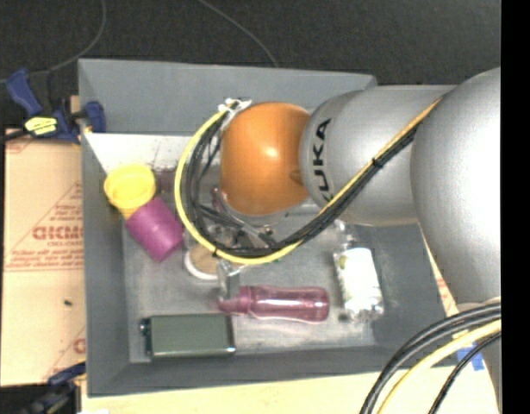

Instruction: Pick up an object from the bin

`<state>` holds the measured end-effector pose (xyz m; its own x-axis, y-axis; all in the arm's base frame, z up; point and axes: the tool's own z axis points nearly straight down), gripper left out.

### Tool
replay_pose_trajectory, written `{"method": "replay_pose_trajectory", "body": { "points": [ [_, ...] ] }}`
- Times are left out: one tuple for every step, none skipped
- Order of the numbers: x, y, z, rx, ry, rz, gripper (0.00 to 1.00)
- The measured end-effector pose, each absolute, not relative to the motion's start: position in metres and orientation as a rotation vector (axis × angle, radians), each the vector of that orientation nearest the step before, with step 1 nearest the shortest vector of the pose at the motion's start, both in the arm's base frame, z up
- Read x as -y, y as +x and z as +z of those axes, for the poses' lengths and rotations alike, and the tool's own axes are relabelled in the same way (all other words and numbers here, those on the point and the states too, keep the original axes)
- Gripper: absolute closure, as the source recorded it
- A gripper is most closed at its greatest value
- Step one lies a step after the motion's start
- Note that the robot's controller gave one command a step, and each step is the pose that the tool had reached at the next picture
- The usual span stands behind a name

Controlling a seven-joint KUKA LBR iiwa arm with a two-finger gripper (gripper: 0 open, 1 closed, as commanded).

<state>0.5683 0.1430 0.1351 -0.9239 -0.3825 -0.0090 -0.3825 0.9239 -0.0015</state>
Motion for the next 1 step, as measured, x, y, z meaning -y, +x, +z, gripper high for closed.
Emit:
{"method": "replay_pose_trajectory", "body": {
  "points": [
    [-0.1321, 0.5568, 0.1561, -3.069, -0.632, 0.002, 0.0]
  ]
}}
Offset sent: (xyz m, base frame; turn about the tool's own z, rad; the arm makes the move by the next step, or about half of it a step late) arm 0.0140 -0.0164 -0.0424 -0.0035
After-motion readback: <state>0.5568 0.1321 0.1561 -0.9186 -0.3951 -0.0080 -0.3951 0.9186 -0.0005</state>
